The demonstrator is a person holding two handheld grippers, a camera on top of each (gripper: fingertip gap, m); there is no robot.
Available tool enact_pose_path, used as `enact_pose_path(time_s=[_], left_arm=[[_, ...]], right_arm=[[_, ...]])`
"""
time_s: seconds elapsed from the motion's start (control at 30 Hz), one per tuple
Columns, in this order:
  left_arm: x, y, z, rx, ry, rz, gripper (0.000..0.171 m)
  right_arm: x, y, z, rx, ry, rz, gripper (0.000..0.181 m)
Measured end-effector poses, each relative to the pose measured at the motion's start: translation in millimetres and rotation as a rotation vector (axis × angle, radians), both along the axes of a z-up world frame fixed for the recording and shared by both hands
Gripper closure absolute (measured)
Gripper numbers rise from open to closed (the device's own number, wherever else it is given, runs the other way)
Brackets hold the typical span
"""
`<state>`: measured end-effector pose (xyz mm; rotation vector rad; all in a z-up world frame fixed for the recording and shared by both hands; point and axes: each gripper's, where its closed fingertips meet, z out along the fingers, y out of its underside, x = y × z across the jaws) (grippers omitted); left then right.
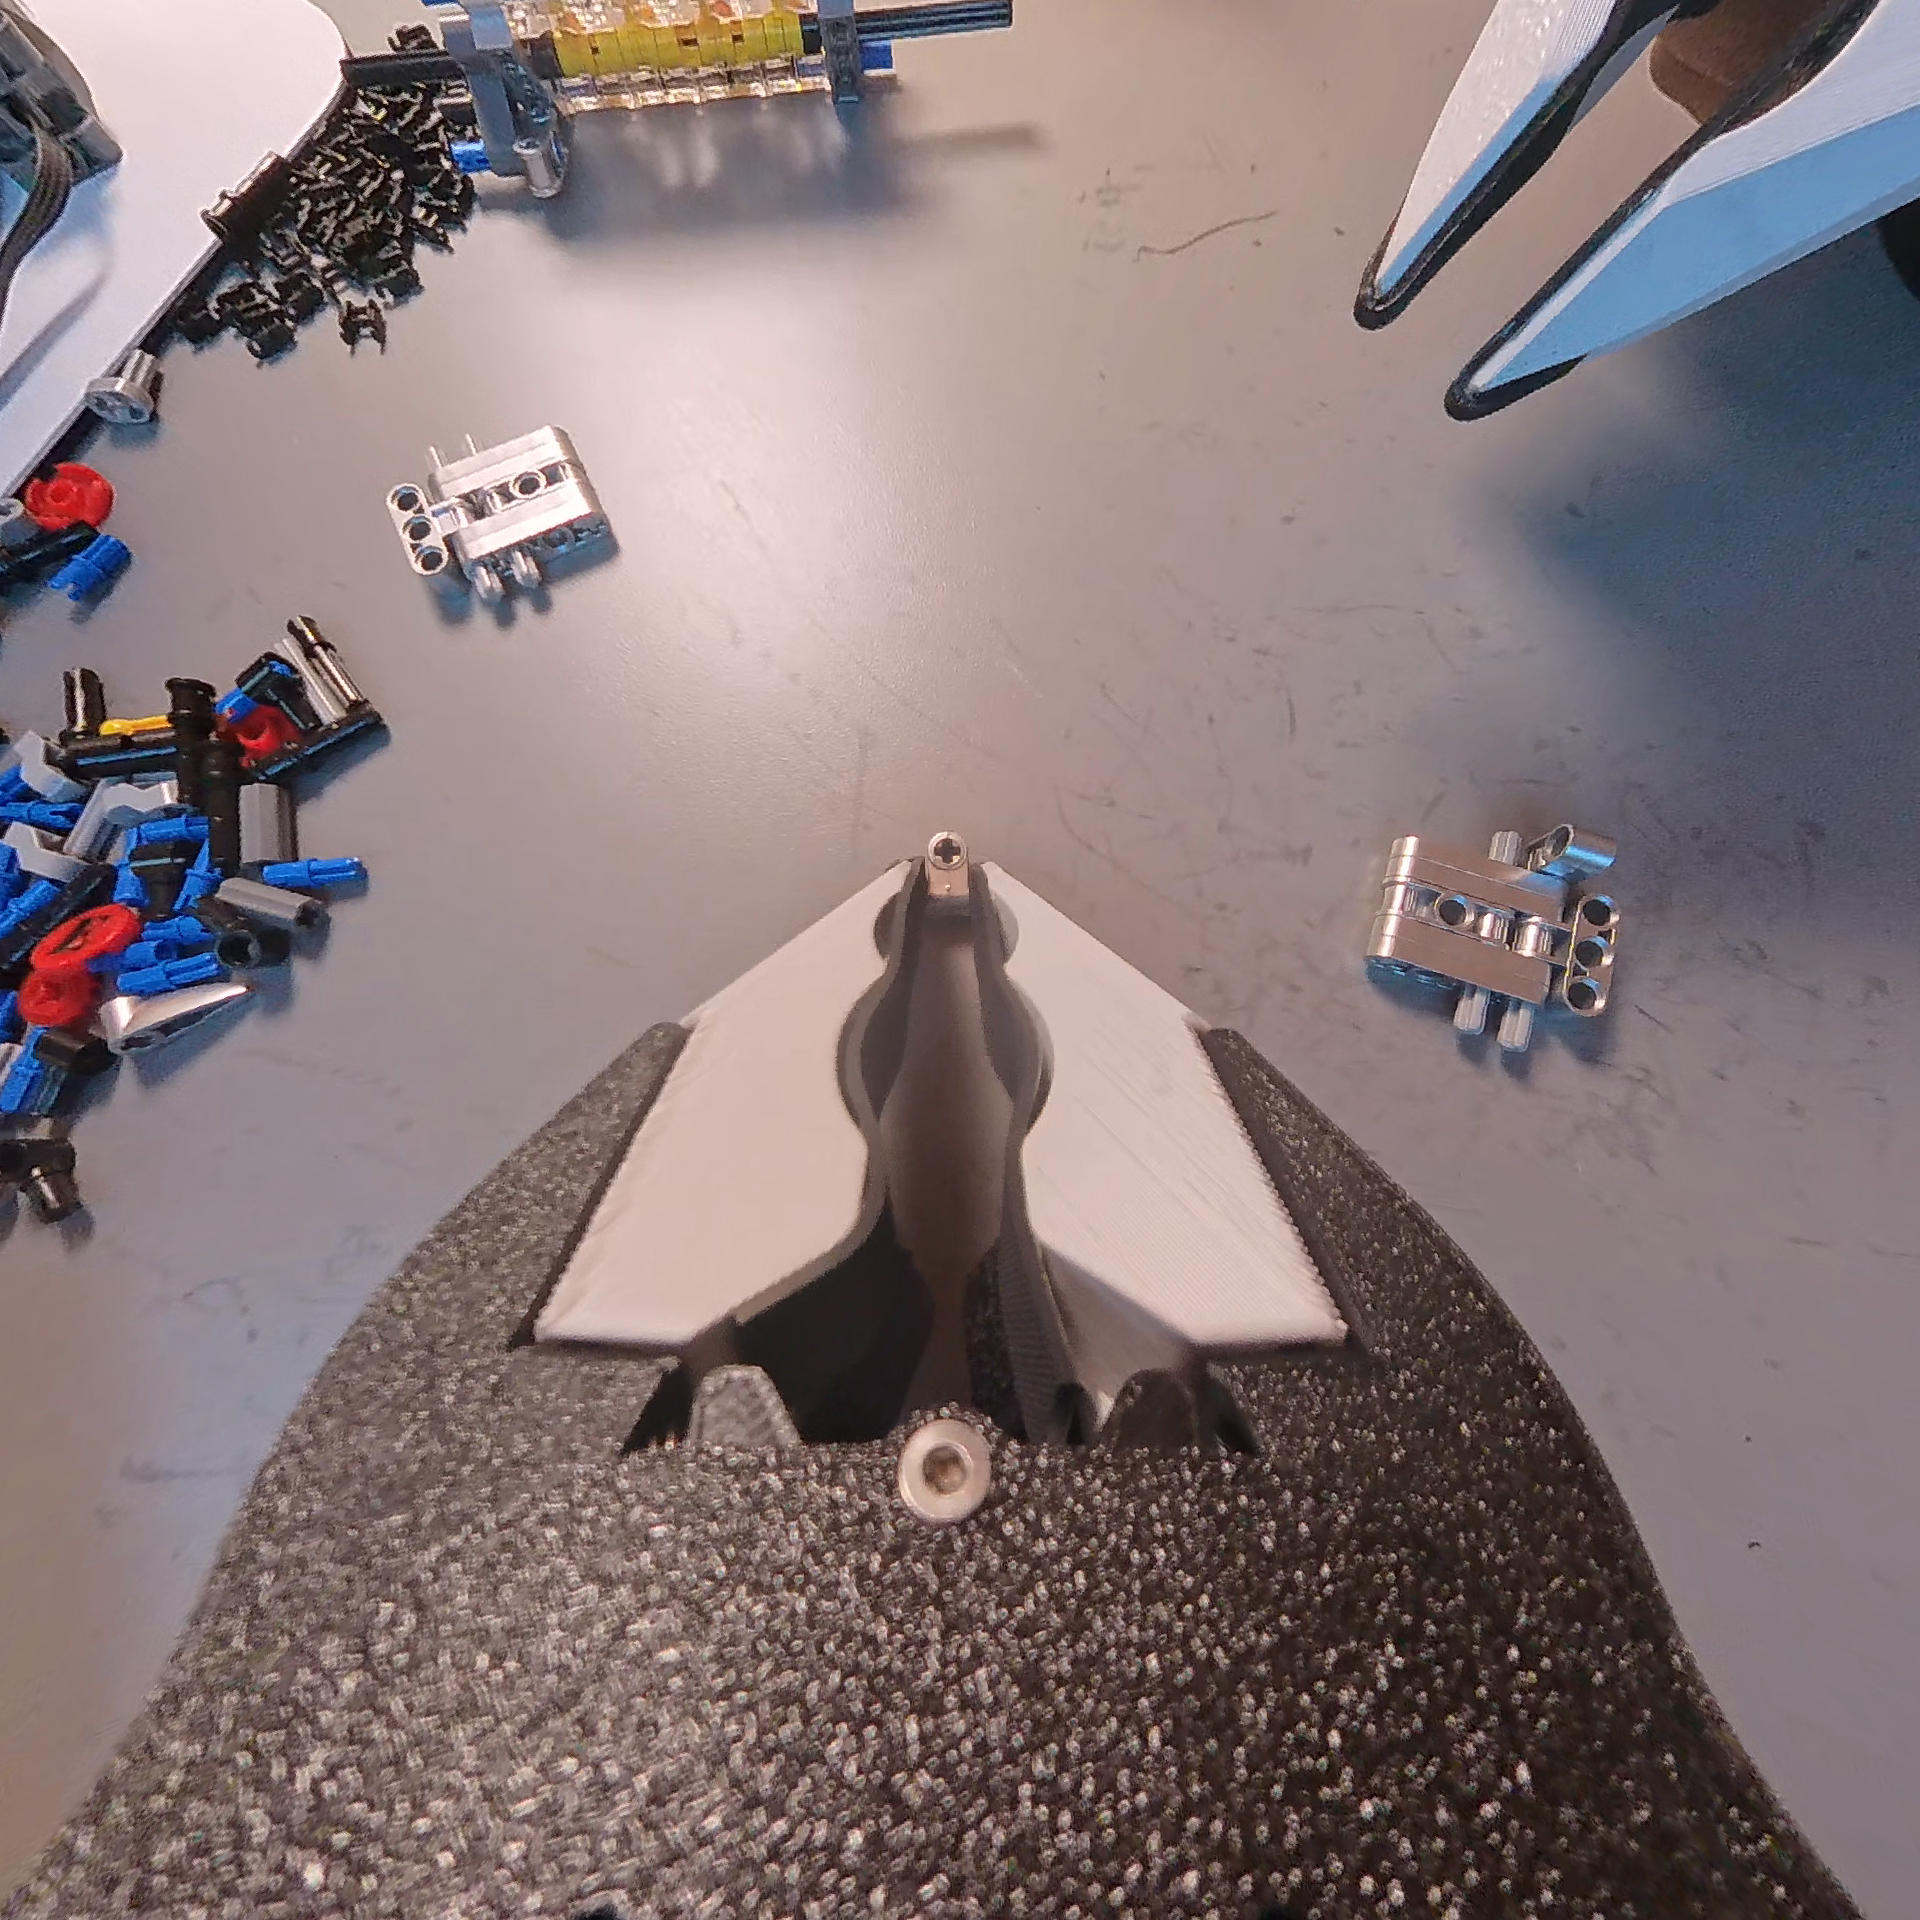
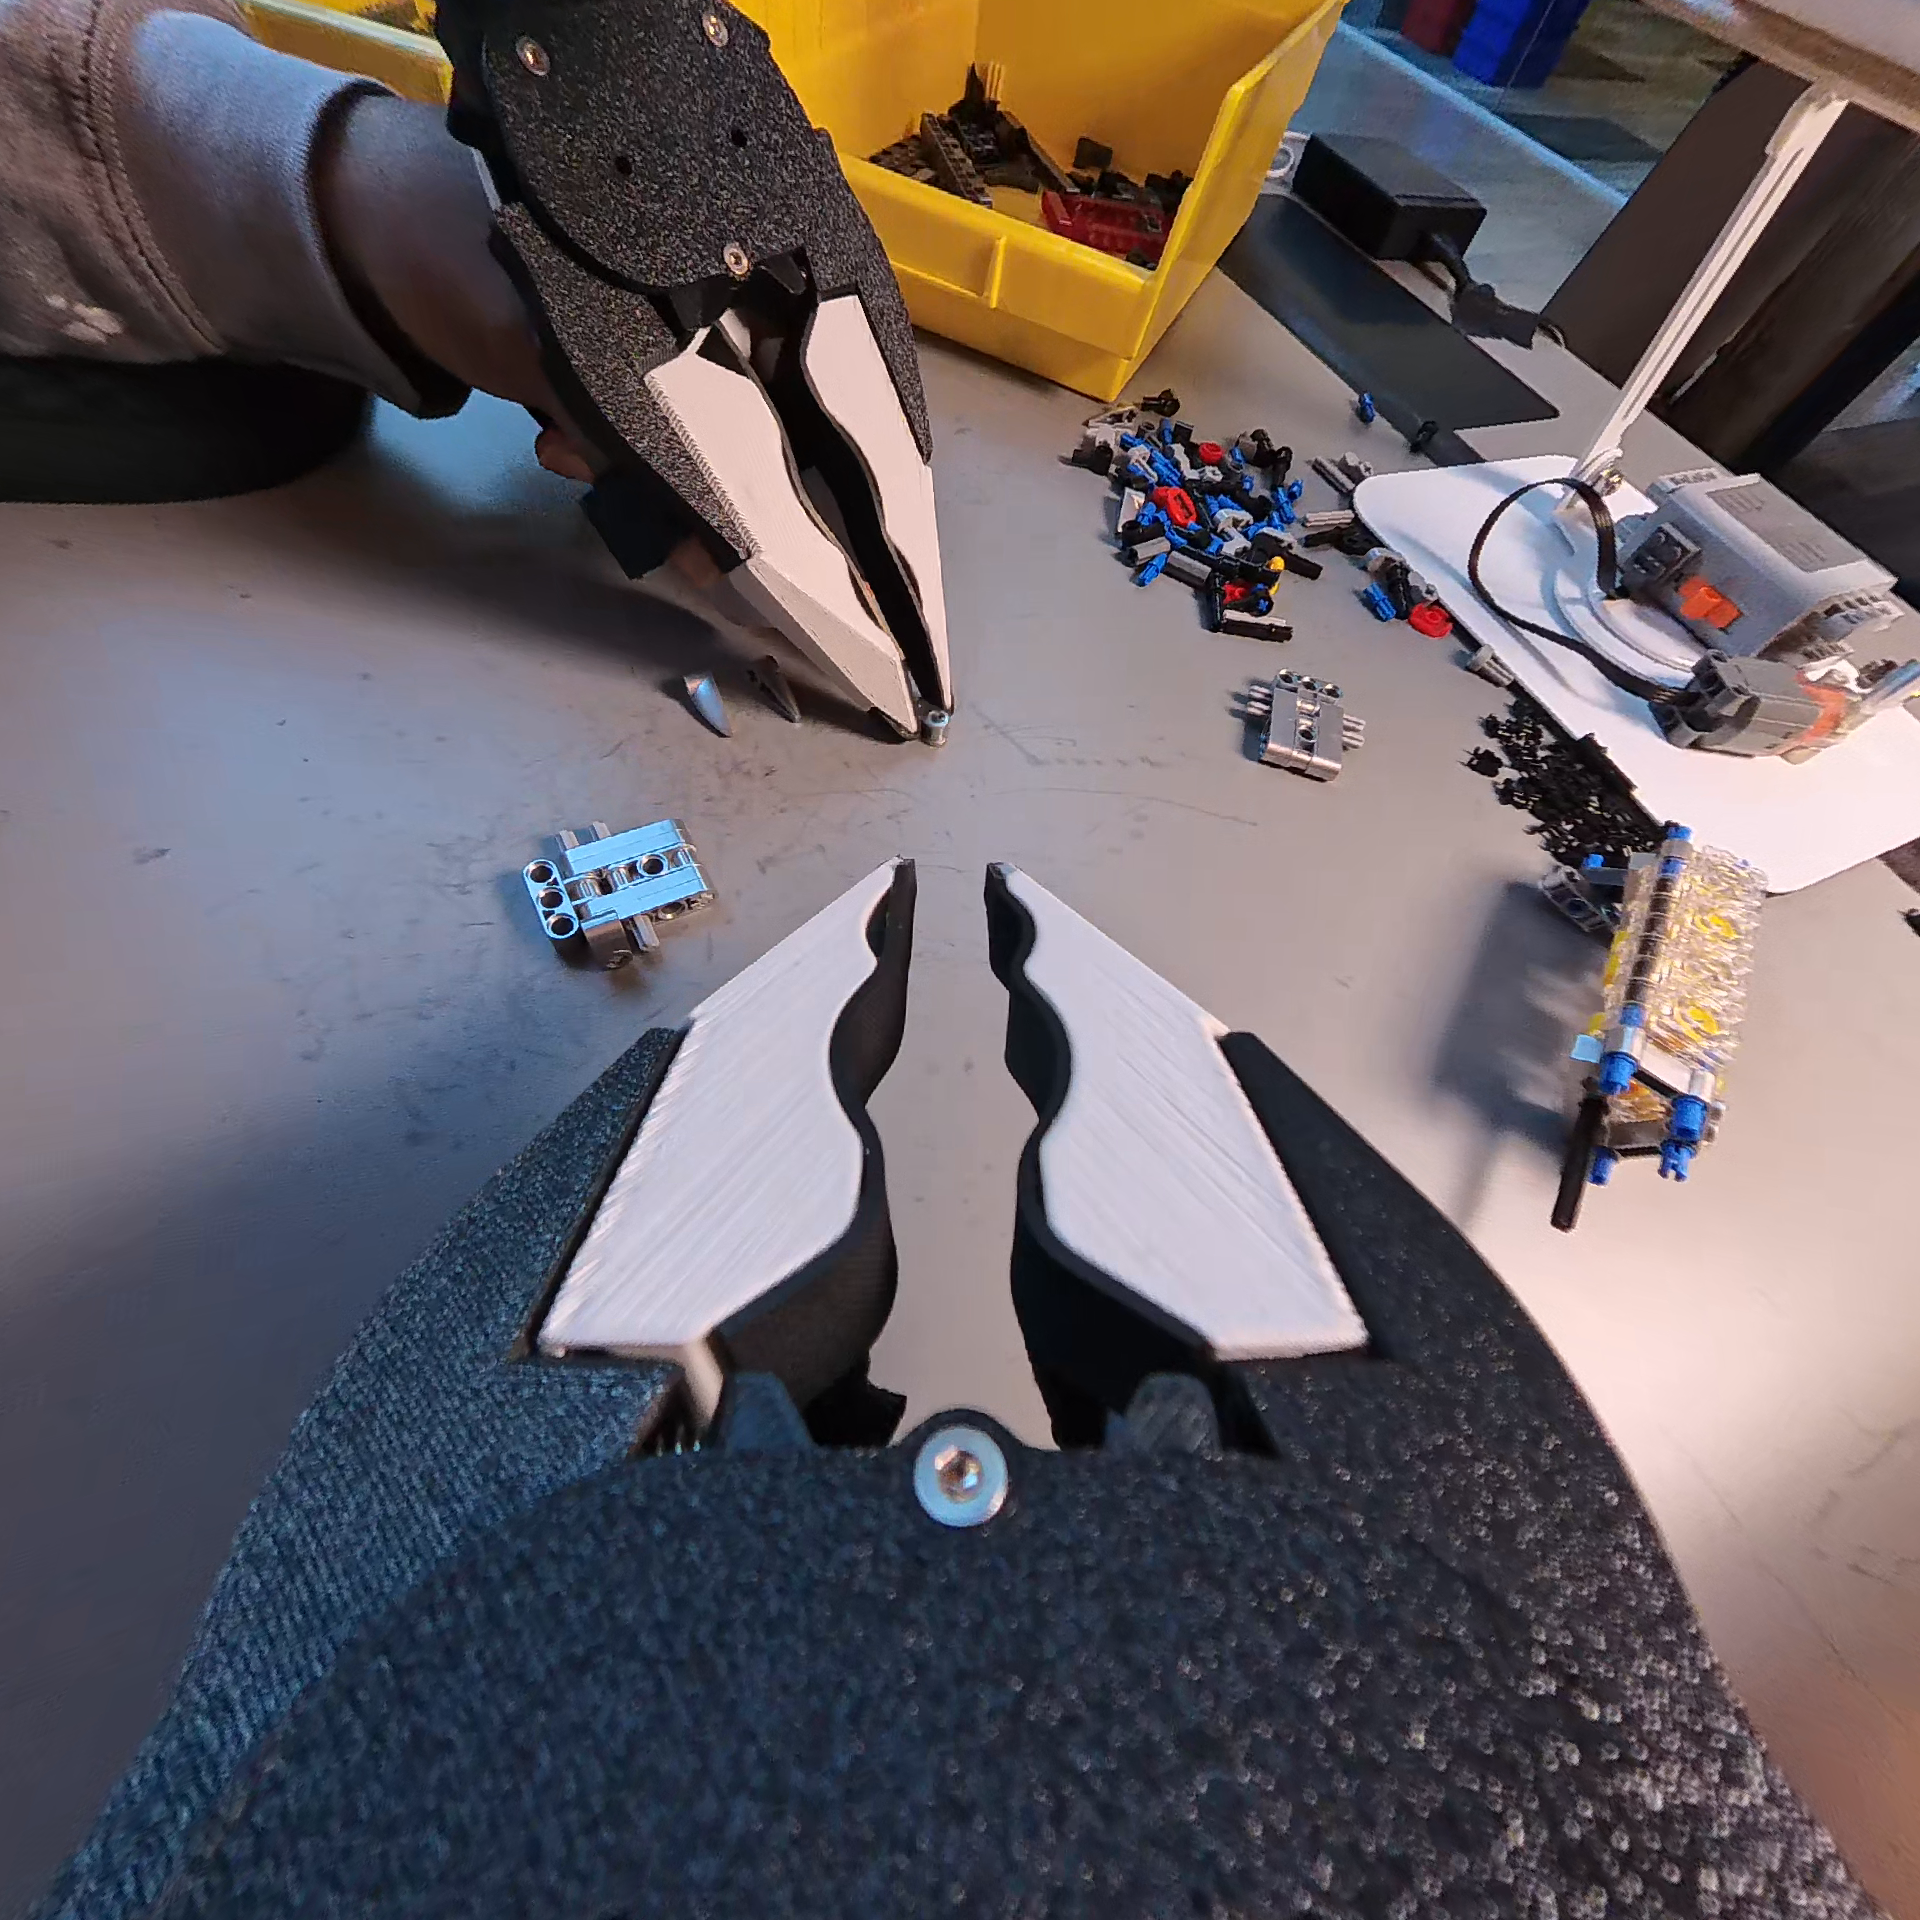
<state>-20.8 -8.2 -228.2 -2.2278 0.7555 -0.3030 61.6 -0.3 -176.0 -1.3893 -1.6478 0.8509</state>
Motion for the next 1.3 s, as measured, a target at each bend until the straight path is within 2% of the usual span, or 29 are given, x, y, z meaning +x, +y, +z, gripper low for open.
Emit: enact_pose_path(time_s=[0.23,0.53,0.77,1.3], left_arm=[[-1,0,5,0.015,-0.003,0.007,0.165],[-7,0,31,0.082,-0.025,0.040,0.165],[-1,-6,11,0.021,-0.021,0.029,0.164],[5,-11,0,-0.011,-0.032,0.027,0.164]], right_arm=[[0,-2,0,0.001,0.000,0.006,0.169],[0,-3,-1,0.004,-0.005,0.012,0.169],[-1,-6,-5,0.019,-0.021,0.024,0.169],[0,-9,-6,0.026,-0.029,0.036,0.169]])
